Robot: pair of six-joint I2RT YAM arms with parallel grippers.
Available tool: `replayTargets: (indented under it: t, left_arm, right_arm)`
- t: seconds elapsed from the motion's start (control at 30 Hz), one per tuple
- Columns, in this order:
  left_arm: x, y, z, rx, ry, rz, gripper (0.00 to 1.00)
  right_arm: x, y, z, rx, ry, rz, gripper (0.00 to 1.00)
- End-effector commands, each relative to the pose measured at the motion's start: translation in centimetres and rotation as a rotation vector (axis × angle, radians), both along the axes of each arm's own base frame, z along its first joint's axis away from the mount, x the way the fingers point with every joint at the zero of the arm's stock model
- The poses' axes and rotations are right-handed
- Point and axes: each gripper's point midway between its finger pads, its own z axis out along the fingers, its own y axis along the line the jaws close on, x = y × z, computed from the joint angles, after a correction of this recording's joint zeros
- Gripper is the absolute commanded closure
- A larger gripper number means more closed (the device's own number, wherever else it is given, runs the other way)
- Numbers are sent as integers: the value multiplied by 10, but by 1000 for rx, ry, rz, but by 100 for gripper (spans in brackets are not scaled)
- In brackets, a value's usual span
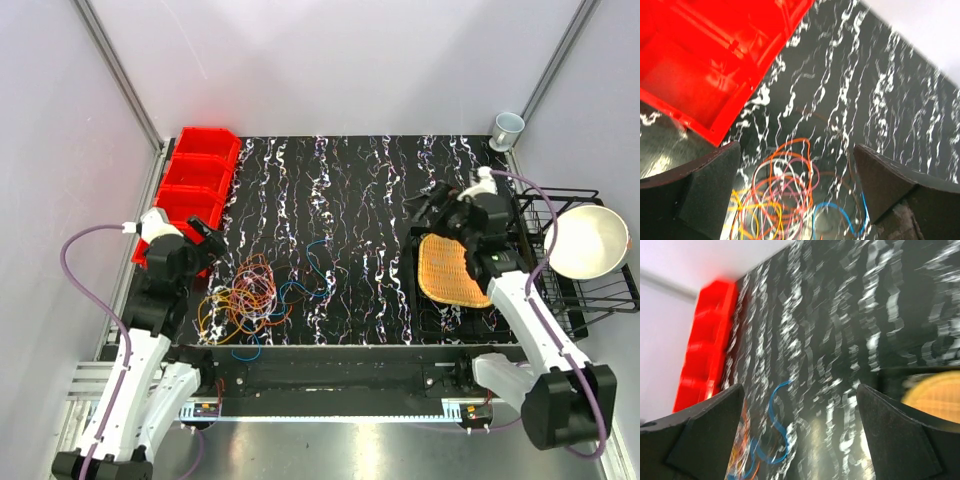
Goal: Untangle the cables
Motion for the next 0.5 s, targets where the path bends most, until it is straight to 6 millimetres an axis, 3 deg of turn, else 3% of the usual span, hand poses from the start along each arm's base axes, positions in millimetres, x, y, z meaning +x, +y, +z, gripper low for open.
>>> replayTargets:
  t: [0.0, 0.03, 0.1, 0.27, 0.47]
  left_arm:
    - [-4, -6, 8, -13, 98, -29, 1]
    - [-3, -9, 10, -10, 105, -49, 1]
    - [-4, -19, 7, -6, 131, -123, 1]
    - [-14, -30, -1, -23, 178, -193, 1]
    - [-34, -47, -16, 18, 201, -215, 4]
  right_arm:
    - [-9, 53, 46, -32, -55, 156, 0]
    - [-13, 64, 38, -65, -26, 187, 0]
    - [-22, 90, 42, -97, -33, 243, 0]
    - [-41, 125, 24, -115, 20, 343, 0]
    - [-66, 169, -13, -147, 107, 448, 0]
